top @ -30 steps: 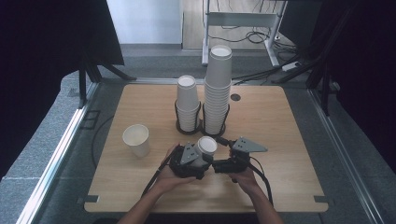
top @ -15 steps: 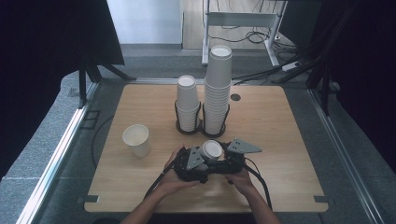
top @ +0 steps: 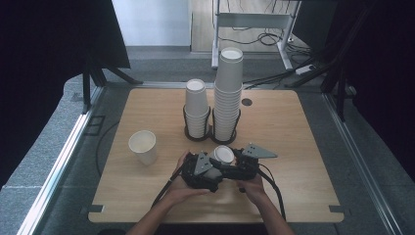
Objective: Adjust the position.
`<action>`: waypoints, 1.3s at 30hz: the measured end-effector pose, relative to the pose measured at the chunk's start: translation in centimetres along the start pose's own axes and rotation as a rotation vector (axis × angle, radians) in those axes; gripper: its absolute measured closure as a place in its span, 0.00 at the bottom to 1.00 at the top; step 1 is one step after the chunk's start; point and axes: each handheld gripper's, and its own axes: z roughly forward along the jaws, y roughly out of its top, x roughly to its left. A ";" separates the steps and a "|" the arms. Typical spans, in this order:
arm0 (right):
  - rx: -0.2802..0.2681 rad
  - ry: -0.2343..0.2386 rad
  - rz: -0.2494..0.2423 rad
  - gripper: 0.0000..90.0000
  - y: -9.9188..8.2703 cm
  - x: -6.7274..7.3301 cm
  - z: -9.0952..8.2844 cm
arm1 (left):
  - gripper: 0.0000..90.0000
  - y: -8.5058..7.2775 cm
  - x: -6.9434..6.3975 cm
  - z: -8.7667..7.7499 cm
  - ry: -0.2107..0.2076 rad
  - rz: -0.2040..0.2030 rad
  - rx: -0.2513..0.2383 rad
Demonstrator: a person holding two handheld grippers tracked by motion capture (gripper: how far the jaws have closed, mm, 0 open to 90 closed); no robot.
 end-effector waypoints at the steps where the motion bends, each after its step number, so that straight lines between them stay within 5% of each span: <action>1: -0.001 0.007 0.005 0.27 0.0 0.0 0.0 | 0.07 0.0 -0.1 0.1 0.003 0.003 0.001; 19: 0.006 0.021 -0.006 0.25 -0.1 0.1 0.0 | 0.14 -0.1 -0.2 0.1 0.011 0.044 0.029; 27: -0.013 0.007 -0.036 0.11 0.6 0.0 -0.6 | 0.14 -0.3 0.1 0.2 0.013 0.062 0.058; 34: -0.039 -0.020 -0.089 0.11 2.2 0.0 -2.6 | 0.14 -0.4 0.6 0.1 0.017 0.043 0.061; 39: 0.034 -0.010 -0.156 0.10 3.6 0.0 -3.4 | 0.14 -0.4 1.3 -0.1 0.040 0.043 0.078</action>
